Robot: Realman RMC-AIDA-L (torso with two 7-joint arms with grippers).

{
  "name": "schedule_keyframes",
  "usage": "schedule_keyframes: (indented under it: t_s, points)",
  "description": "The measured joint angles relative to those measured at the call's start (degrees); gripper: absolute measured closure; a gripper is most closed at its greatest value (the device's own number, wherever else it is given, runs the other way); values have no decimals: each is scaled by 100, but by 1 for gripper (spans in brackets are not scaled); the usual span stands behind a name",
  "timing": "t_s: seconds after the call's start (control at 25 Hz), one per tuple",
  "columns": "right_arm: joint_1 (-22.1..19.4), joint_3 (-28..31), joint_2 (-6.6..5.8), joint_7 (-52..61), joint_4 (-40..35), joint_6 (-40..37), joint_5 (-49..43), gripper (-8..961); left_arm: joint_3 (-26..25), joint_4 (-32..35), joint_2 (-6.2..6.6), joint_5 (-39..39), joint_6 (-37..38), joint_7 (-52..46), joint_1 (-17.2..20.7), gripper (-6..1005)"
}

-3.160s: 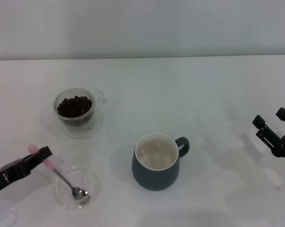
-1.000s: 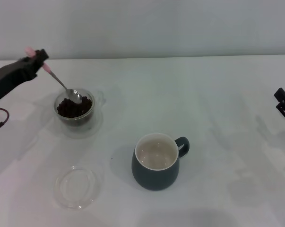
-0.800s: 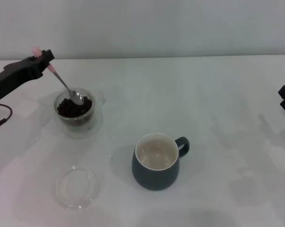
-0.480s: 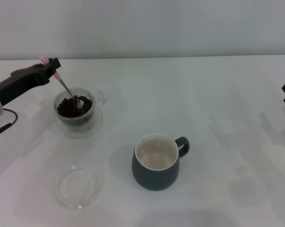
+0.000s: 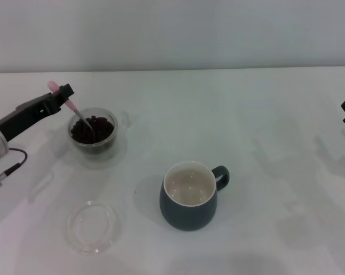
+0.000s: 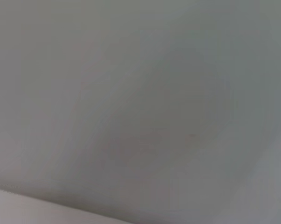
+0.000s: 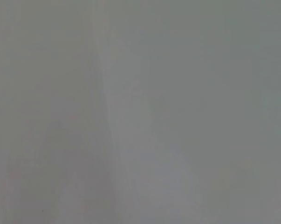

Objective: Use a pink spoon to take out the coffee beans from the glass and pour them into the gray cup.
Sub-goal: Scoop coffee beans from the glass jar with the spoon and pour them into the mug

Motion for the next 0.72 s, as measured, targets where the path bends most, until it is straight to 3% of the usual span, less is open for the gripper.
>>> schedule_keyframes:
  t_s: [0.72]
  points:
    - [-44,-48,1,0,53,3,-26,164,-12,-79,45,-748,-422,-1248,530,866]
